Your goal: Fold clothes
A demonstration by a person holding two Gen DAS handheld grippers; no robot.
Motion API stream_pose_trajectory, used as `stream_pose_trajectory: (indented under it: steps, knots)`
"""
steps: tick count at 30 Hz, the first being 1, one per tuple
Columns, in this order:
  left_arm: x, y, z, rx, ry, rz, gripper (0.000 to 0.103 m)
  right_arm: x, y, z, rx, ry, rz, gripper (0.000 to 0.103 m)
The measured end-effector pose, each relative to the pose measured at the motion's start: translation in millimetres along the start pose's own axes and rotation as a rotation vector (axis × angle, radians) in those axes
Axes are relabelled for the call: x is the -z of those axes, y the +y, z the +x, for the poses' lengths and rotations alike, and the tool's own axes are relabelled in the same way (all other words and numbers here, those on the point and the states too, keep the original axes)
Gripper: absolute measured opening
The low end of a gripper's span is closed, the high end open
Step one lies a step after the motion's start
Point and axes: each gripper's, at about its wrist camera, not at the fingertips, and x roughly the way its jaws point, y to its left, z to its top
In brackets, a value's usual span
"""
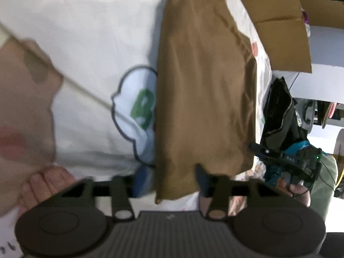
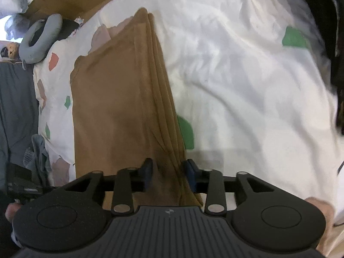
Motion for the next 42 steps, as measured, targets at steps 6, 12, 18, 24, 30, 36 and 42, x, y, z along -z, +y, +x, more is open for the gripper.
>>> stream_pose_trajectory:
  steps: [6, 12, 18, 24, 30, 36, 42]
  knots:
    - [-11, 14, -23, 0.007, -0.072, -0.001, 0.061, -11, 7, -6, 0.010, -0.050, -0.039, 0.050]
    - [-27, 8, -13, -0.025, -0.117, 0.011, 0.062, -27, 20, -3, 0.017, -0.108, -0.076, 0.064]
    - [-43, 1, -4, -0.041, -0.140, 0.050, 0.076, -46, 28, 13, 0.000, -0.141, -0.115, 0.068]
    - [-64, -3, -3, -0.039, -0.160, 0.096, 0.081, -55, 32, 33, -0.013, -0.137, -0.149, 0.068]
    - [-80, 3, -3, -0.032, -0.190, 0.067, 0.075, -65, 28, 49, -0.010, -0.158, -0.095, 0.057]
    - [-99, 0, -7, -0.070, -0.223, 0.082, 0.051, -75, 28, 60, 0.002, -0.174, -0.041, 0.051]
    - [-114, 0, -7, -0.074, -0.238, 0.086, 0.042, -87, 28, 58, -0.005, -0.200, -0.071, 0.045]
